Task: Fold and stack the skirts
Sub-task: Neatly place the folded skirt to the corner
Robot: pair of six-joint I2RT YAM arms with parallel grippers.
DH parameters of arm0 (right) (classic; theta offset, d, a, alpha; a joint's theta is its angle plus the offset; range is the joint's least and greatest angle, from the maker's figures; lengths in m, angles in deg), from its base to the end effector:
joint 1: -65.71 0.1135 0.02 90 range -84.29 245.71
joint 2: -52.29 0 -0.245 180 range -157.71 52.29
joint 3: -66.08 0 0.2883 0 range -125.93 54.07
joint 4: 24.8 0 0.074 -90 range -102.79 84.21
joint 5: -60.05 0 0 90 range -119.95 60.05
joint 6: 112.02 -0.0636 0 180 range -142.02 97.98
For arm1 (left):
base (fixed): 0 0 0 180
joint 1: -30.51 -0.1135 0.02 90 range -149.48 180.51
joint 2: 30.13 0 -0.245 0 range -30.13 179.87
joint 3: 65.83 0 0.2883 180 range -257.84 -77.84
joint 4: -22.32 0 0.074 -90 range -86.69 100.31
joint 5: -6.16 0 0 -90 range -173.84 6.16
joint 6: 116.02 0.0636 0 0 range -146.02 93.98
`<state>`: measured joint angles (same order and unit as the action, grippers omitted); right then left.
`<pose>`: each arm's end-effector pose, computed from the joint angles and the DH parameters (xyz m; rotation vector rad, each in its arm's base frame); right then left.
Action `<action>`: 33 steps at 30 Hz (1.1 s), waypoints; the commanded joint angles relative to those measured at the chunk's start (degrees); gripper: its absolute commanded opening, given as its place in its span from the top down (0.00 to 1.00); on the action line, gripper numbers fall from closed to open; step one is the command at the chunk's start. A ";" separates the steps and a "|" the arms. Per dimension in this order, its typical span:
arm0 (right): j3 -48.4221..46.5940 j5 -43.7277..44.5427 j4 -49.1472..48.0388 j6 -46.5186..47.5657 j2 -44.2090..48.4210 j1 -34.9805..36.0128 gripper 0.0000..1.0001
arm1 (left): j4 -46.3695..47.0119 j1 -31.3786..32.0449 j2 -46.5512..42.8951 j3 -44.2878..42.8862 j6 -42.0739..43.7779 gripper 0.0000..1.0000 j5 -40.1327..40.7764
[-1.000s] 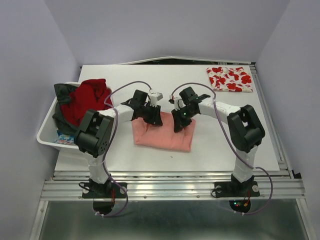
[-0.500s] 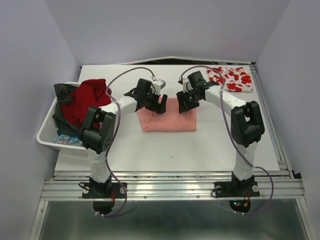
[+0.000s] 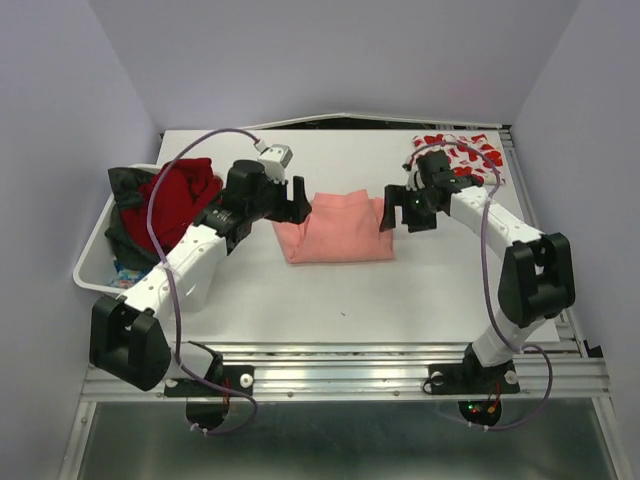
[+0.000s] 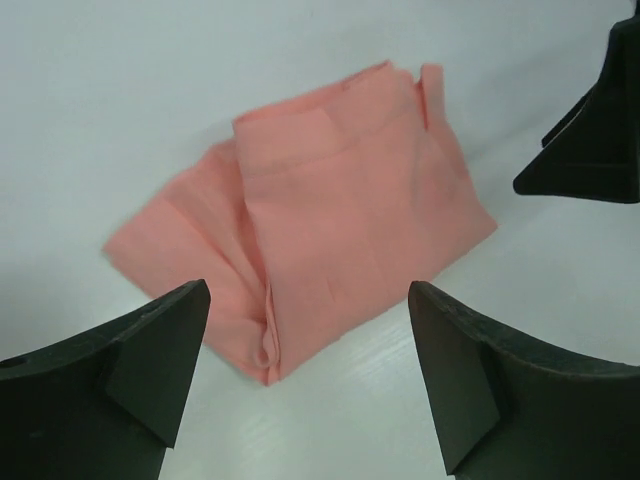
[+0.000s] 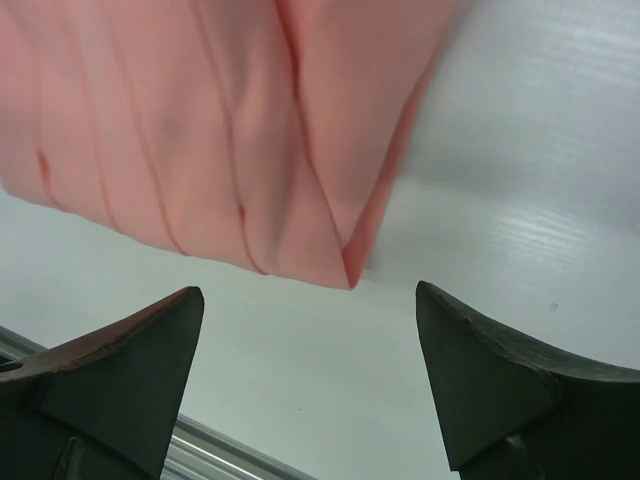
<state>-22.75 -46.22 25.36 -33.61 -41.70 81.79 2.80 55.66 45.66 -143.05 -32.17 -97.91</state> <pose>0.3804 0.1282 0.2209 -0.2151 2.5608 0.5480 0.3347 -0.1742 0.3161 0.4850 1.8598 -0.6020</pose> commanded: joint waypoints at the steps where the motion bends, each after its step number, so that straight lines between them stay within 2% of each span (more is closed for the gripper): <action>1: 5.09 -0.60 -2.72 -5.80 -3.99 -1.57 0.10 | -1.99 -0.62 0.07 8.07 -11.58 0.19 6.83; 3: 5.71 -0.69 -4.13 -6.59 -5.14 -2.28 0.13 | -0.93 -0.63 0.41 9.84 -12.48 0.22 7.91; 6: 6.85 -1.74 -6.15 -8.18 -7.34 -2.80 0.14 | -3.29 -0.71 4.45 8.79 -14.58 0.22 9.93; 11: 9.22 -6.31 -9.67 -9.50 -10.24 -2.80 0.13 | -1.90 -2.47 8.32 9.40 -16.78 0.08 9.32; 15: 11.07 -11.67 -14.68 -11.34 -11.64 -2.80 0.05 | -0.94 -4.57 11.74 10.01 -18.37 0.02 6.52; 18: 11.42 -14.83 -17.32 -11.96 -12.70 -2.80 0.00 | -0.23 -5.19 14.72 9.32 -18.81 0.02 4.49; 23: 10.90 -15.54 -20.57 -11.88 -14.46 -2.80 0.00 | 3.19 -5.20 18.69 8.78 -19.69 0.02 -2.00; 29: 10.99 -14.49 -23.82 -10.82 -17.97 -2.80 0.00 | 5.57 -5.20 22.38 7.65 -20.65 0.02 -4.66; 32: 11.60 -14.31 -24.53 -10.73 -18.94 -2.80 0.03 | 6.36 -5.20 23.17 7.47 -20.48 0.04 -4.13; 33: 11.86 -14.40 -25.14 -10.73 -19.12 -2.80 0.08 | 6.37 -5.20 23.96 7.29 -20.30 0.07 -3.35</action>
<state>-12.61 -64.38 2.15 -45.94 -56.81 78.88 7.07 50.31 68.39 -133.89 -52.15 -100.84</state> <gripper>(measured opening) 0.969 0.967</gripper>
